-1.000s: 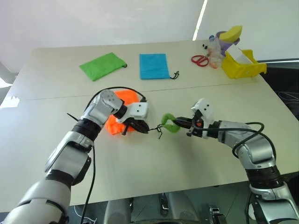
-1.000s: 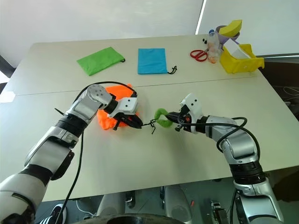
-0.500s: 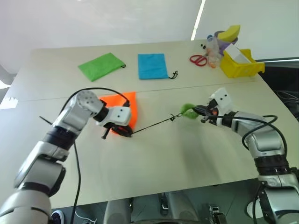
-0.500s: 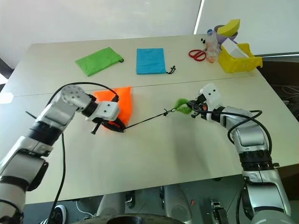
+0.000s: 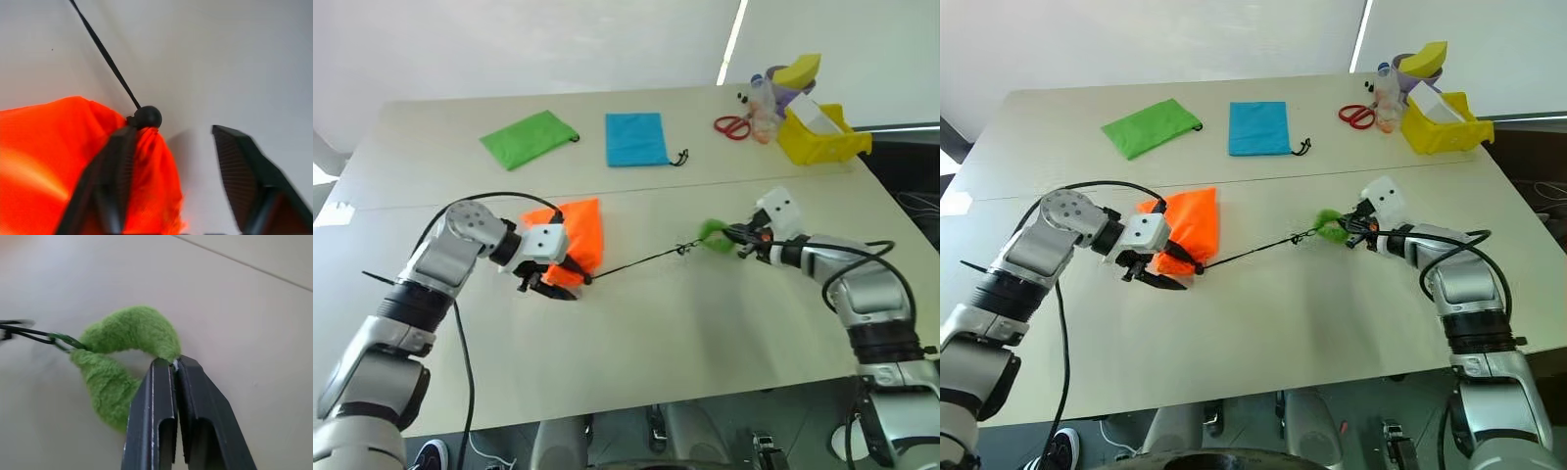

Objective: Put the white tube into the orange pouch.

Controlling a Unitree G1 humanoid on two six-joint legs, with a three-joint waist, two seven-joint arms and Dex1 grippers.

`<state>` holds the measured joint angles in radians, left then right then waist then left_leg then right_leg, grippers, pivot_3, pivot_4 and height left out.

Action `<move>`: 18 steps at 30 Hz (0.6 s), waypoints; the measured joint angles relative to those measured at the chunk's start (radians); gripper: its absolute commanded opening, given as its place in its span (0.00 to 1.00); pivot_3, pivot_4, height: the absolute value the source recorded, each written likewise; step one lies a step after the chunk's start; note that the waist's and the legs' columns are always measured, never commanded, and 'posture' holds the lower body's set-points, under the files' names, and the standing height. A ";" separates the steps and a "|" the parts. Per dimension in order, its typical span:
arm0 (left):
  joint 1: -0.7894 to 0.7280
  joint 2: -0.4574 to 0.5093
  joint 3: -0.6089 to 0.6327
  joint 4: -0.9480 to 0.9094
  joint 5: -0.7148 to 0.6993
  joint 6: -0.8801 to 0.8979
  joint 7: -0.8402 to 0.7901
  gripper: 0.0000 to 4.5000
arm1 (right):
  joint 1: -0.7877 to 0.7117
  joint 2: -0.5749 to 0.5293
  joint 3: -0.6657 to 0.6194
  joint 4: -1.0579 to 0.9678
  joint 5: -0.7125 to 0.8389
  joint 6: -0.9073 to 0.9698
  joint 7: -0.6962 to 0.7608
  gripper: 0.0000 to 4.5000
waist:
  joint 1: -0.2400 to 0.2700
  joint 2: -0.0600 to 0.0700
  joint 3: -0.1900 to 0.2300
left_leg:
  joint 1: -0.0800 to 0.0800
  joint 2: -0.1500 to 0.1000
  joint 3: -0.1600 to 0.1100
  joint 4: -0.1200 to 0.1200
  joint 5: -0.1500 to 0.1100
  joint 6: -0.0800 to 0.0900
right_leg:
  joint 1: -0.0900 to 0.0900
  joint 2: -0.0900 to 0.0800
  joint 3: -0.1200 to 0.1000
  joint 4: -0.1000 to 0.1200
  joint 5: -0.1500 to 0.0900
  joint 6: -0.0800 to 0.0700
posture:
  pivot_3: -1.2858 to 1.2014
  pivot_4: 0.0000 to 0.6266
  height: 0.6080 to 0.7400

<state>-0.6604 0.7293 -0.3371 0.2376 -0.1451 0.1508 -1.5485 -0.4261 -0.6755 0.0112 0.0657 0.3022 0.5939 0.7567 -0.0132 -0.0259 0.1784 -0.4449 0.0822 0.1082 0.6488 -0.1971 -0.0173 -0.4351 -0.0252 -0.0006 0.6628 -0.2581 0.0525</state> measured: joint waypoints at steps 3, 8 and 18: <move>0.025 -0.026 0.021 -0.065 -0.077 0.096 0.002 1.00 | 0.033 0.003 0.008 -0.052 0.024 0.026 0.026 0.66 | 0.000 0.000 0.000 | 0.000 0.000 0.000 0.000 0.000 0.000 | 0.000 0.000 0.000 0.001 0.000 0.000 | 0.52 0.24 0.96; 0.027 -0.058 0.155 -0.124 -0.219 0.255 0.076 1.00 | 0.071 -0.024 -0.001 -0.166 0.086 0.042 0.114 0.75 | -0.002 0.000 0.000 | 0.002 0.000 -0.001 0.001 0.000 0.000 | 0.001 0.000 0.000 0.002 0.000 0.000 | 0.52 0.24 0.96; 0.203 -0.138 0.477 -0.142 -0.274 0.205 0.478 1.00 | 0.219 -0.044 -0.134 -0.313 0.142 -0.102 0.177 0.75 | -0.002 0.000 0.000 | 0.002 0.000 -0.001 -0.001 0.000 0.000 | 0.001 0.000 0.000 0.001 0.000 0.005 | 0.52 0.24 0.96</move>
<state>-0.4576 0.5912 0.1396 0.0960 -0.4190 0.3561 -1.0705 -0.2070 -0.7192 -0.1231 -0.2477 0.4441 0.4922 0.9335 -0.0154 -0.0262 0.1784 -0.4429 0.0826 0.1070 0.6474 -0.1971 -0.0174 -0.4339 -0.0255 -0.0009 0.6642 -0.2580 0.0579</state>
